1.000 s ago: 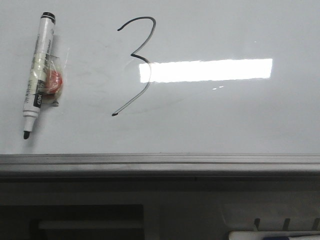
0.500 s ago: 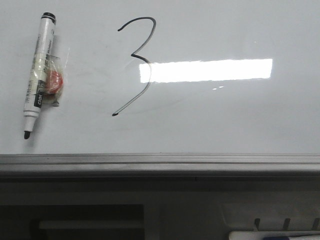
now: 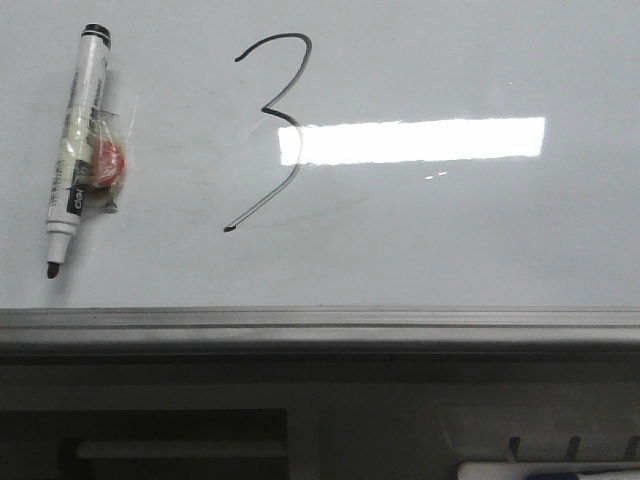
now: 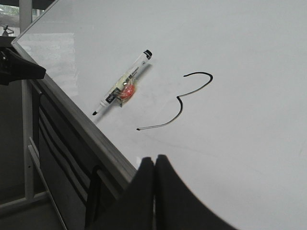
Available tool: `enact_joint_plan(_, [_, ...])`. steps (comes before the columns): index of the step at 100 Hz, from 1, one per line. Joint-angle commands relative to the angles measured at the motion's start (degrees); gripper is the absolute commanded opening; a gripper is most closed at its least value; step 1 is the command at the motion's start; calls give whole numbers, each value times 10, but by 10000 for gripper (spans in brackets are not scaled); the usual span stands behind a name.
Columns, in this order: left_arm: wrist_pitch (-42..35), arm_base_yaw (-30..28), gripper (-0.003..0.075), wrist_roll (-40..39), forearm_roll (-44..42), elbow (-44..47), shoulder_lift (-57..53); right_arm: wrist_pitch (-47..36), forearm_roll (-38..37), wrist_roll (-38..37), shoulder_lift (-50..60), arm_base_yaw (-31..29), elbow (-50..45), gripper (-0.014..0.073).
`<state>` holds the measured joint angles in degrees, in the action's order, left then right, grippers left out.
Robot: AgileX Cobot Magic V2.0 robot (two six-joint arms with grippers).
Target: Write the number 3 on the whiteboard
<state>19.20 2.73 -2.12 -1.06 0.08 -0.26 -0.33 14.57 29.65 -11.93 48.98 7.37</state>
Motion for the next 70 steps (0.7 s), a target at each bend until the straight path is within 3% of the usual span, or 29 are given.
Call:
enact_joint_plan(1, [-29,-1,-20,-5,5,6,-14,-46,-1,6,-3,-3,14,-61])
enact_joint_plan(46, [-29,-1,-20,-5,5,6,-14,-42,-4,-6,-3,-3,14,-61])
enact_joint_plan(51, [-29,-1,-20,-5,5,6,-14,-37,-37,-42,-3,-3,14,-61])
enact_joint_plan(64, [-29,-1,-20,-5,5,6,-14,-37,-218,-248,-3,-3,14,-61])
enact_joint_plan(70, [-29,-1,-20,-5,5,6,-14,-37,-235,-266,-3,-5,14,-62])
